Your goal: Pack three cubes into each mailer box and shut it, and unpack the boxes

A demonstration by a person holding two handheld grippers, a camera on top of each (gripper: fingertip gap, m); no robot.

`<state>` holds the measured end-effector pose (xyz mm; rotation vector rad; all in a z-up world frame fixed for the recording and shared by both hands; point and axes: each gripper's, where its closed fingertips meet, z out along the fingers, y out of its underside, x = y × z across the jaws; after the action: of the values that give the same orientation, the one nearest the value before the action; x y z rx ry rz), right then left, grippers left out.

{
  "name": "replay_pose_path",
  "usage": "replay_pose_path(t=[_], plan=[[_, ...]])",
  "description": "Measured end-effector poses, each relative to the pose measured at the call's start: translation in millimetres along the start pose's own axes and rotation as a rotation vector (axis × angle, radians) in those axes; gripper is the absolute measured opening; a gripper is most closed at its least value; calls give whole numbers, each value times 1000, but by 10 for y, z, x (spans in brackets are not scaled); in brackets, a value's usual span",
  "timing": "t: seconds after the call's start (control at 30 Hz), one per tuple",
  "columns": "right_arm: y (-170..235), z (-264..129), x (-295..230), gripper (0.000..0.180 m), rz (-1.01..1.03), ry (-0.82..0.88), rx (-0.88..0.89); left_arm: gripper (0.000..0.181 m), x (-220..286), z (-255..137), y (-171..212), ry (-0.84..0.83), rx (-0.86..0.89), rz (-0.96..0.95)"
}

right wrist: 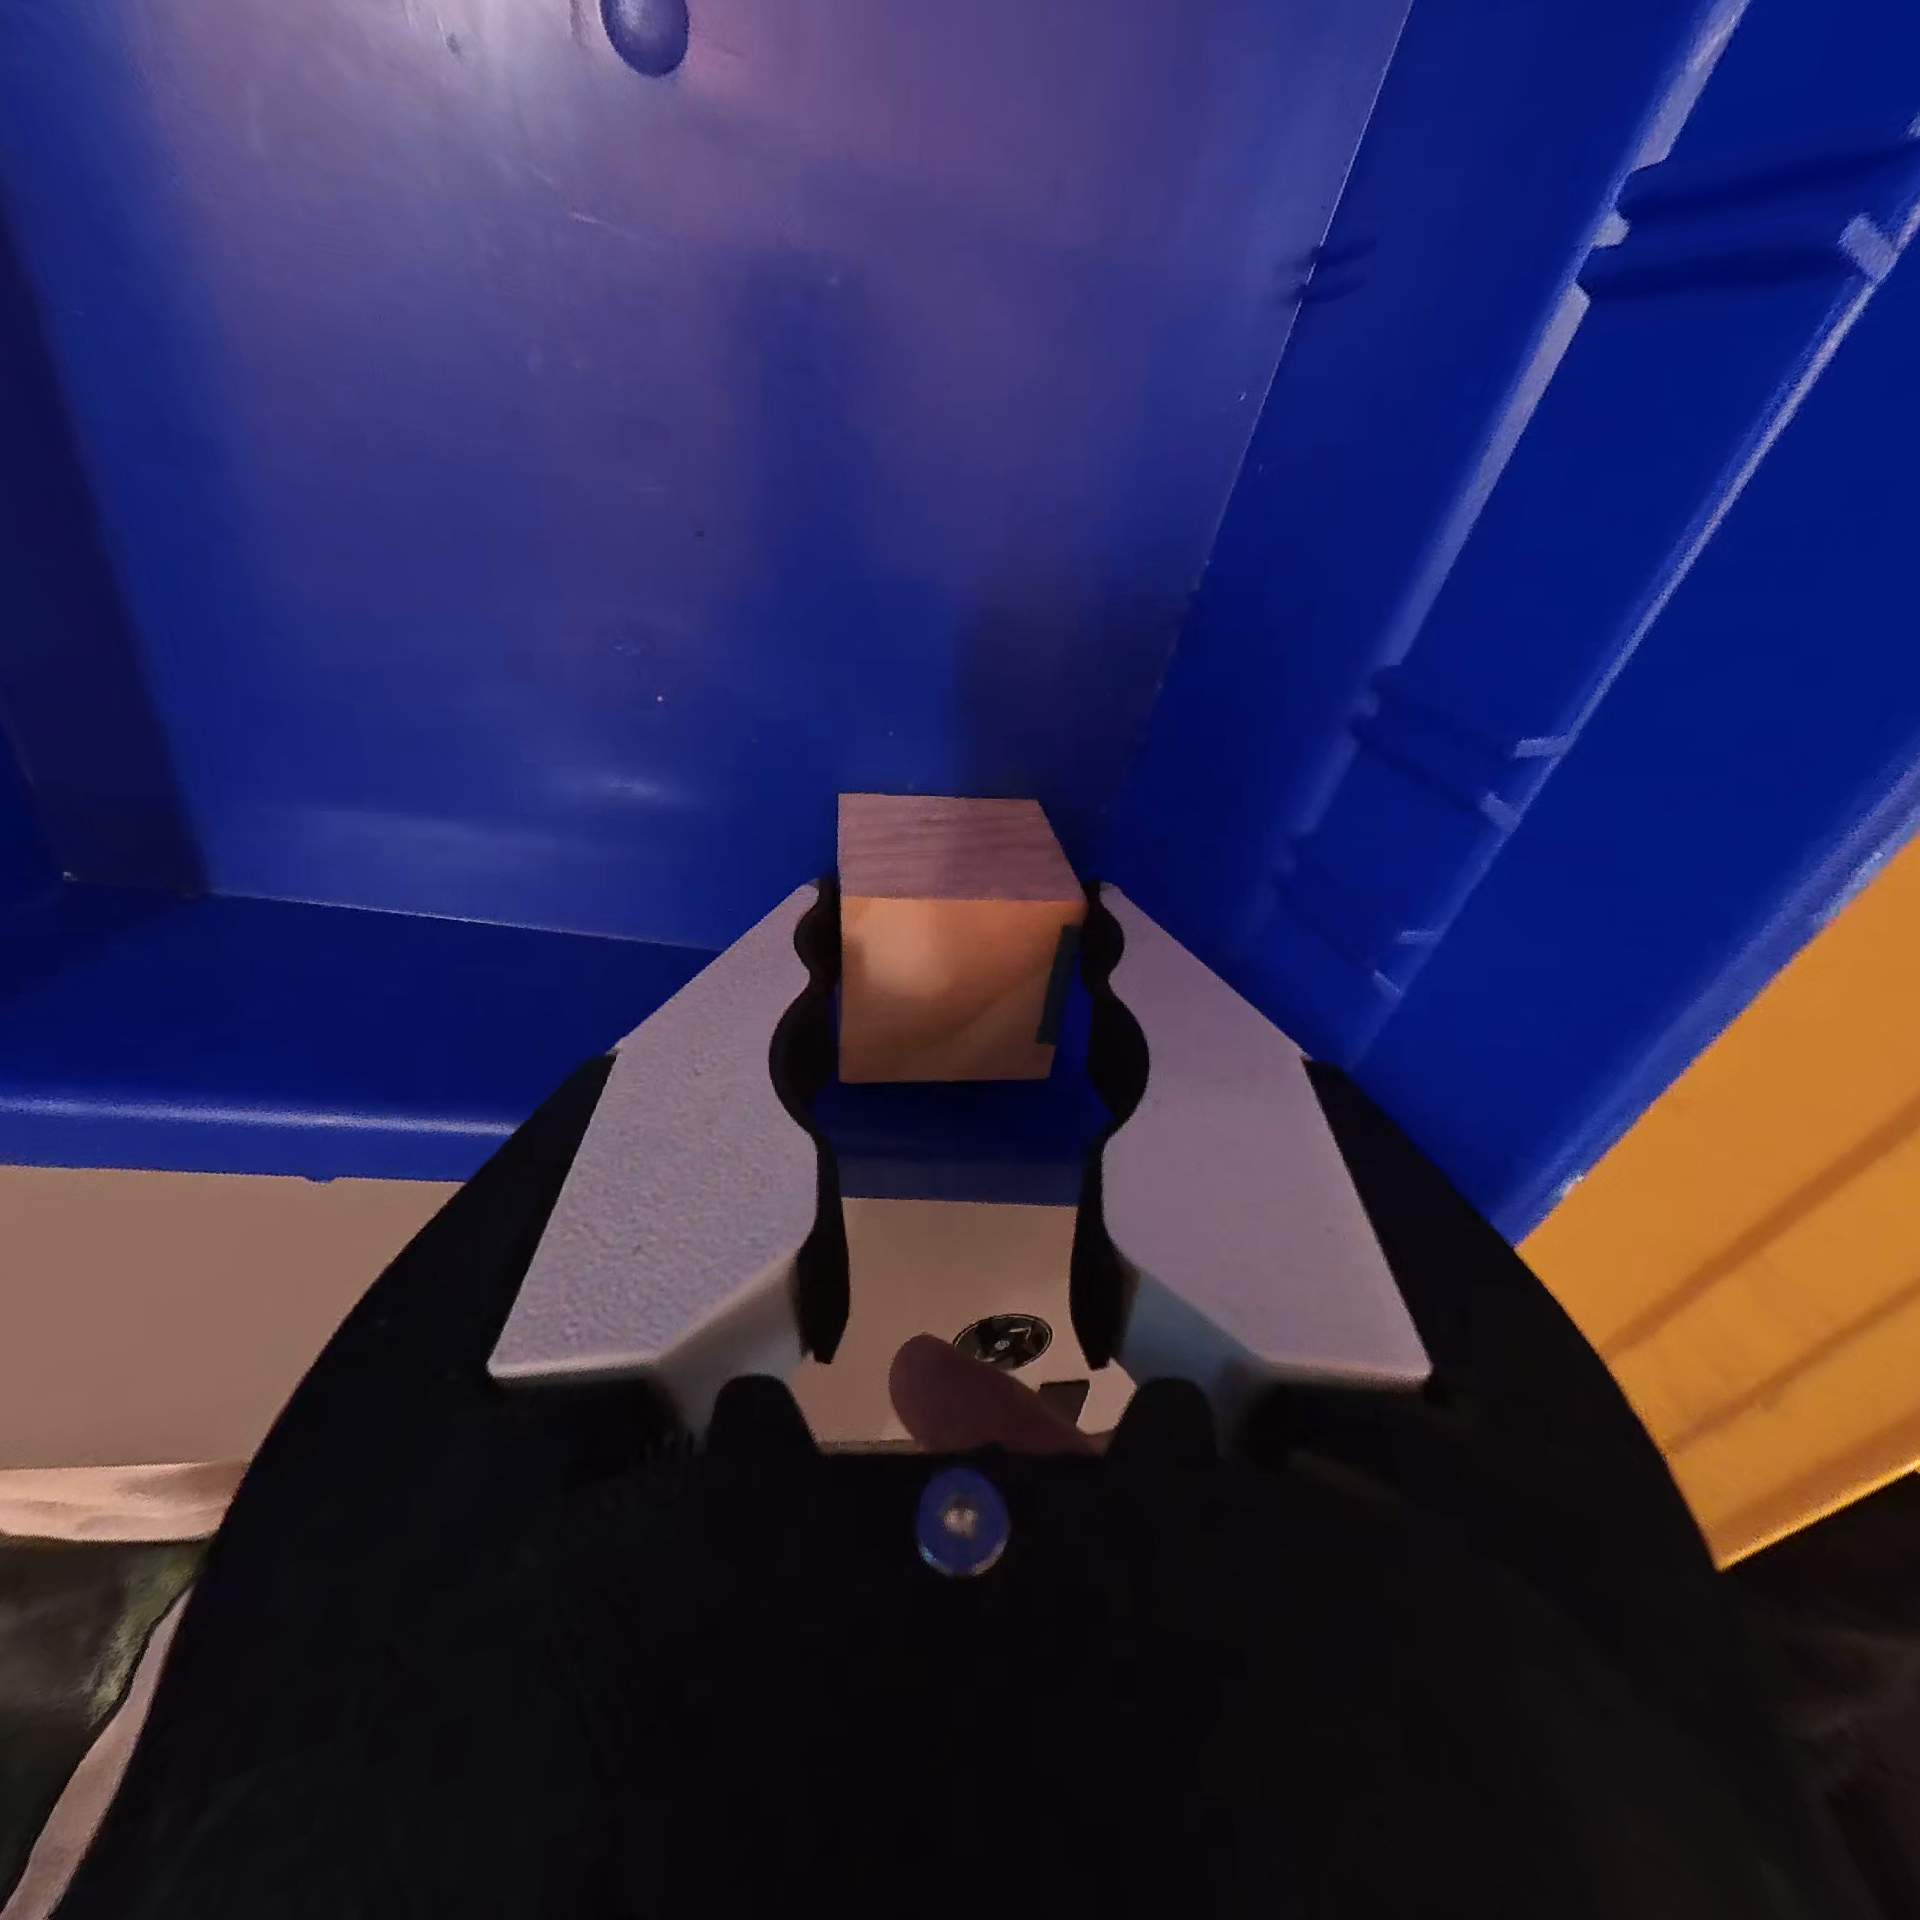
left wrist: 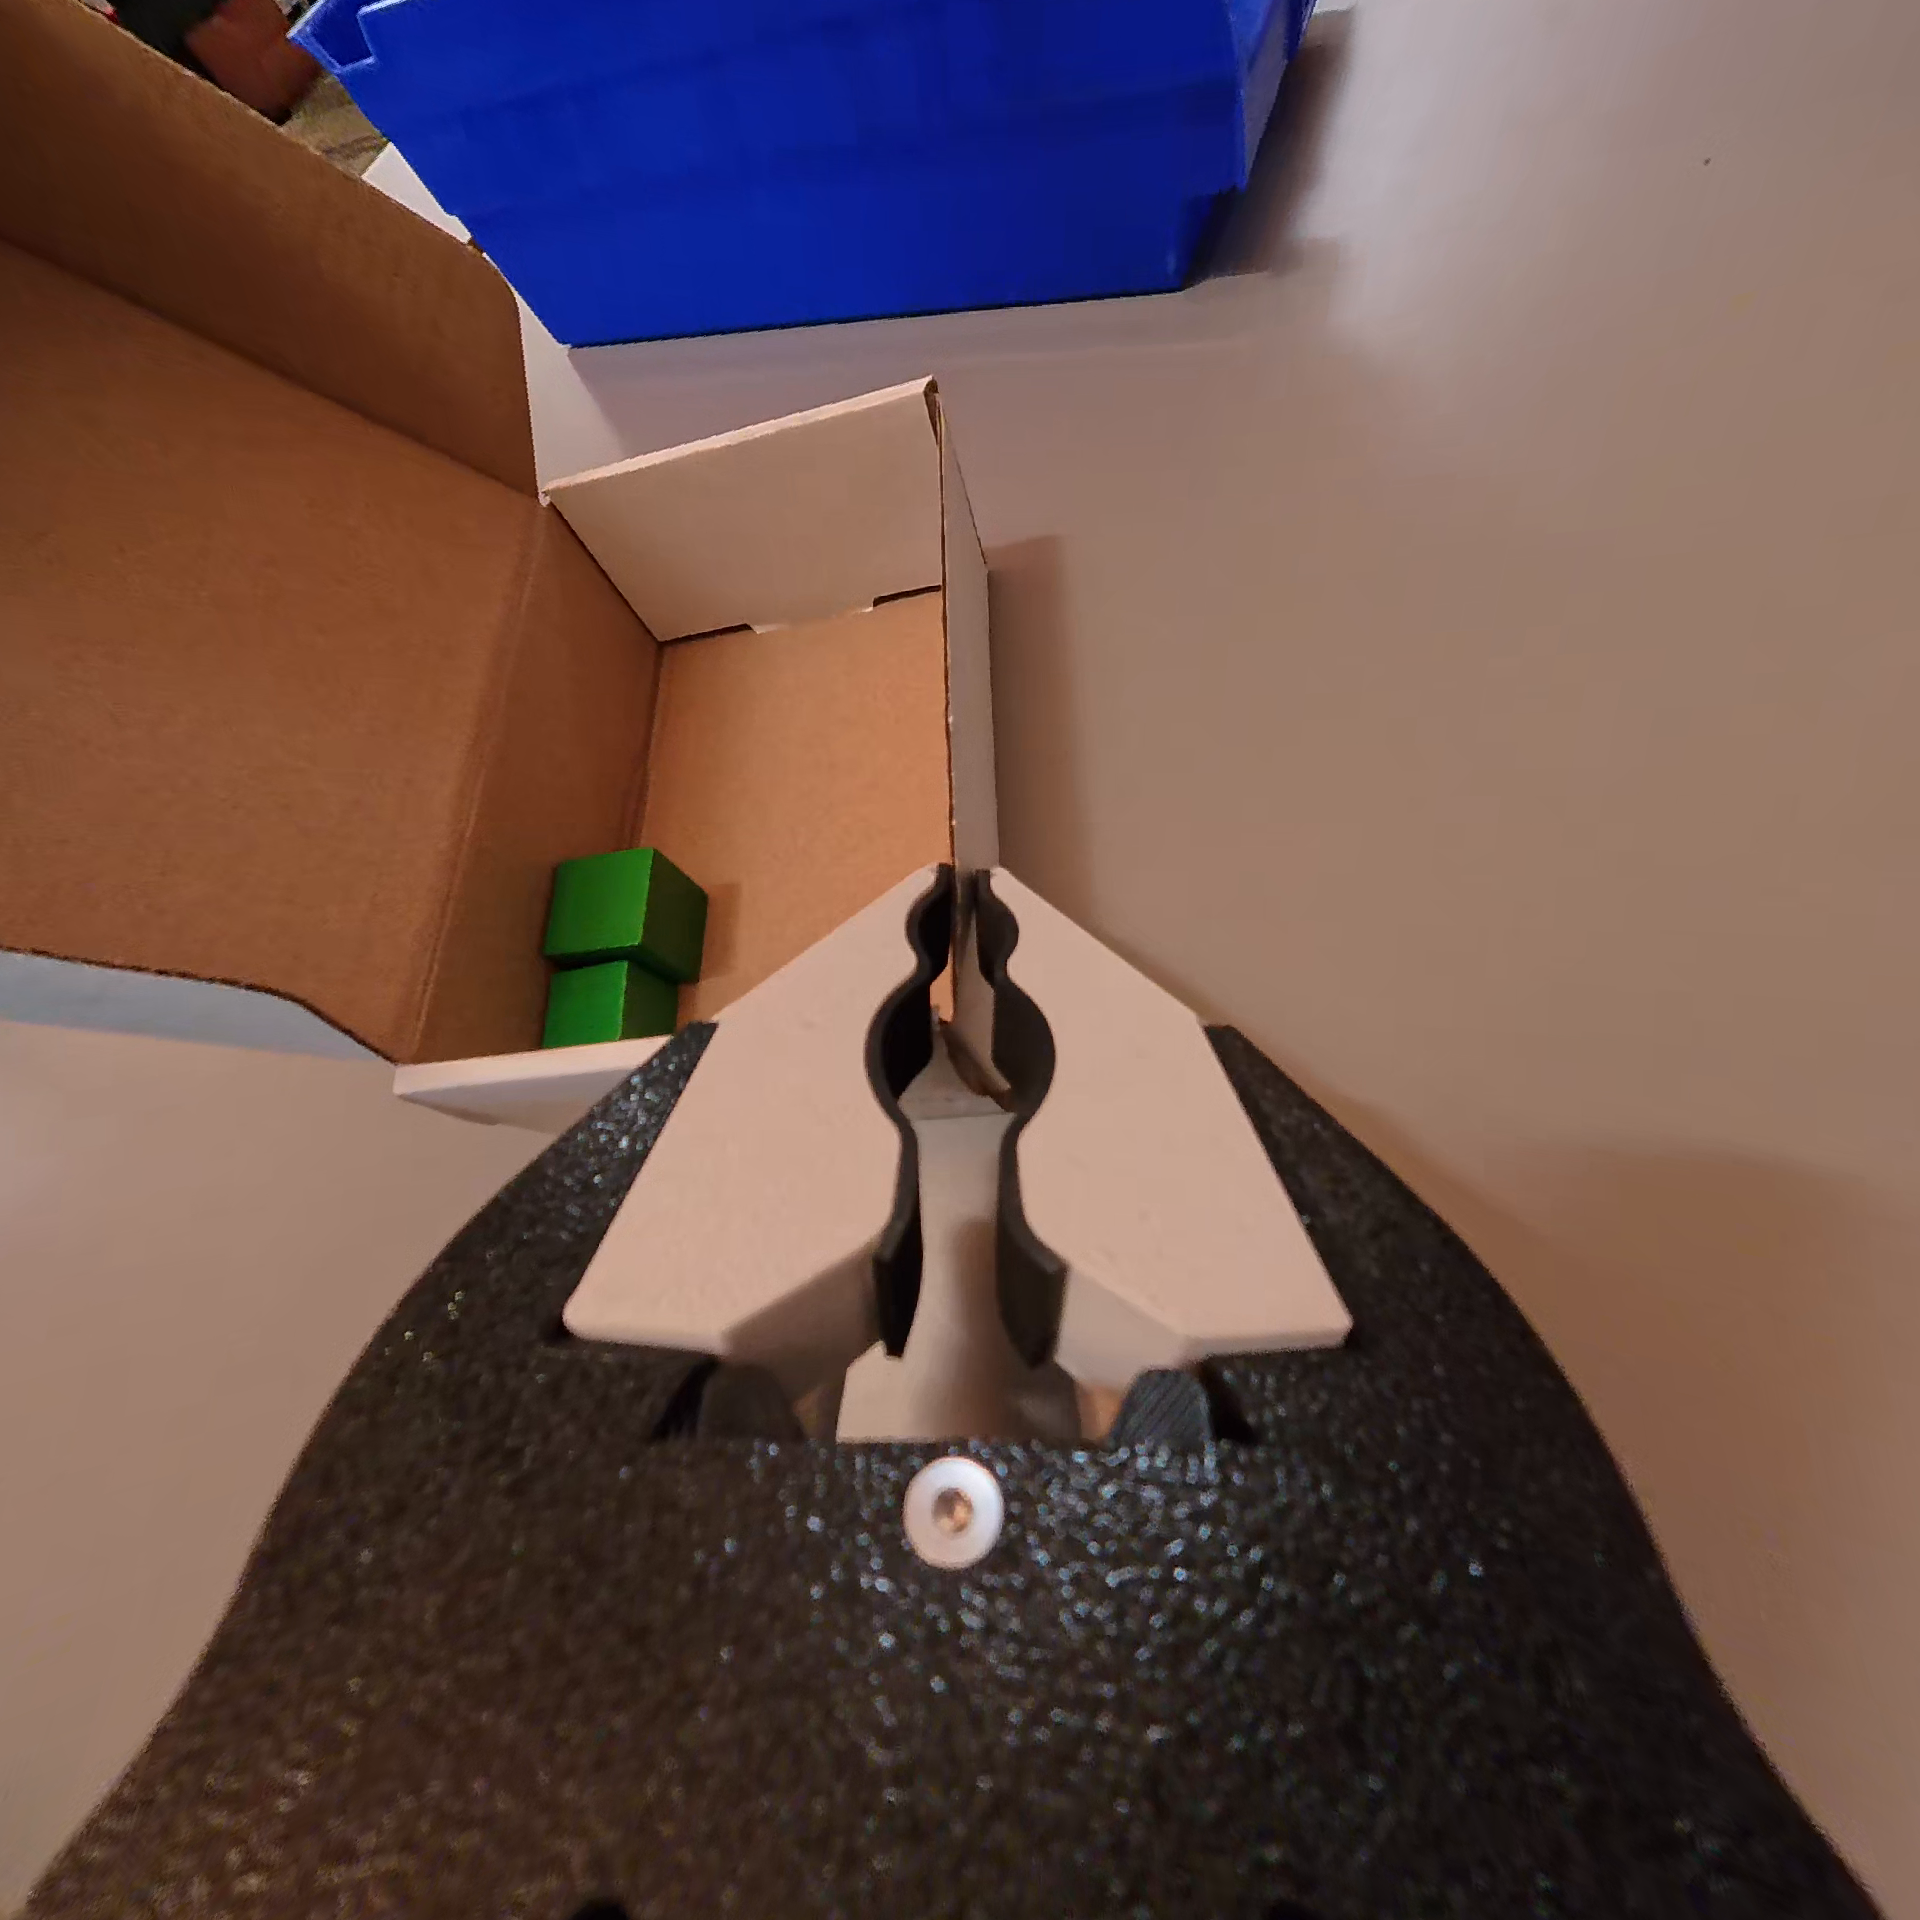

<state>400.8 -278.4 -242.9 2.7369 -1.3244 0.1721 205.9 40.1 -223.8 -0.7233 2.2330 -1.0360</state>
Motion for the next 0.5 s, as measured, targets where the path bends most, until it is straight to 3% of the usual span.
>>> replay_pose_path(t=[0.1, 0.2, 0.33, 0.43, 0.5], plan=[[19, 16, -5, 49, -2, -7, 3, 1, 0, 1, 0, -1, -1, 0], [55, -34, -99, 72, -23, -39, 7, 1, 0, 1, 0, -3, 0, 1], [-90, -457, -171, 90, -20, -3, 175, 1, -1, 2, 0, -6, -1, 4], [-258, -1036, -558, 84, -66, -15, 412, 1, -2, 4, -1, -9, 1, 7], [-382, -1387, -1221, 72, -196, -151, 566, 1, -3, 11, -6, -11, 4, 10]])
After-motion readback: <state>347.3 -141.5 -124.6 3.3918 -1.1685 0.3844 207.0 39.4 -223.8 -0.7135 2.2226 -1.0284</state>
